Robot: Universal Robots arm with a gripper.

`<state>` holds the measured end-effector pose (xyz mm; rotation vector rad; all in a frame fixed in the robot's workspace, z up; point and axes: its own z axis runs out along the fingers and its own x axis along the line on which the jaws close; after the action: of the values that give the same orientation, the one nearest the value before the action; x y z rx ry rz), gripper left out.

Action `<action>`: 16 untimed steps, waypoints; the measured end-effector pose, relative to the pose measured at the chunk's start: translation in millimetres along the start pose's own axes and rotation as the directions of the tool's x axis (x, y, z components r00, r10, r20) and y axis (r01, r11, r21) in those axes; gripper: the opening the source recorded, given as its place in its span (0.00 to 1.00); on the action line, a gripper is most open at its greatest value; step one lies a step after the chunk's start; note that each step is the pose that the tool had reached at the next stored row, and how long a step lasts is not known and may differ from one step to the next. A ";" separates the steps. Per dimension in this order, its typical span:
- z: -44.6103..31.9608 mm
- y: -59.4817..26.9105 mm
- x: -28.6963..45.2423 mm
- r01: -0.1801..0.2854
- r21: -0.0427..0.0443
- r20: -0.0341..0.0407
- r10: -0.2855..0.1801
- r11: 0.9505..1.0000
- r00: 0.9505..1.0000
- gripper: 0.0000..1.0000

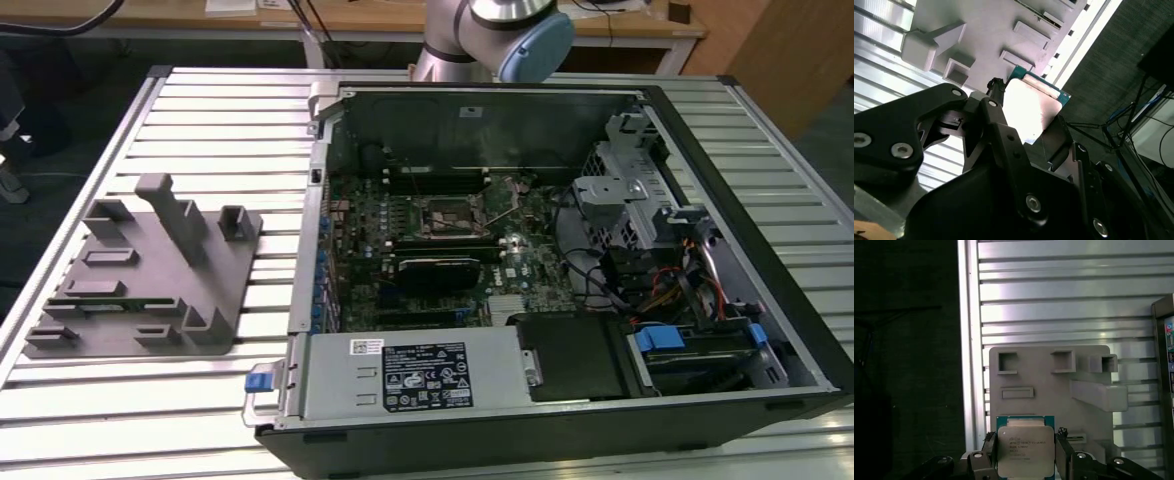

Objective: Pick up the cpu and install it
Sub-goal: 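Pick up the cpu and move it towards the insertion slot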

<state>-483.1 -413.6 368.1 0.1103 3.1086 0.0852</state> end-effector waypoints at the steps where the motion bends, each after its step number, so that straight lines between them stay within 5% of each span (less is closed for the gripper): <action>1: -1.4 0.1 0.0 0.000 0.000 0.000 0.000 1.000 1.000 0.55; 16: -17.4 1.0 -0.5 0.000 0.000 0.000 0.000 1.000 1.000 0.55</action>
<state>-483.1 -413.5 385.6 0.1102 3.1085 0.0851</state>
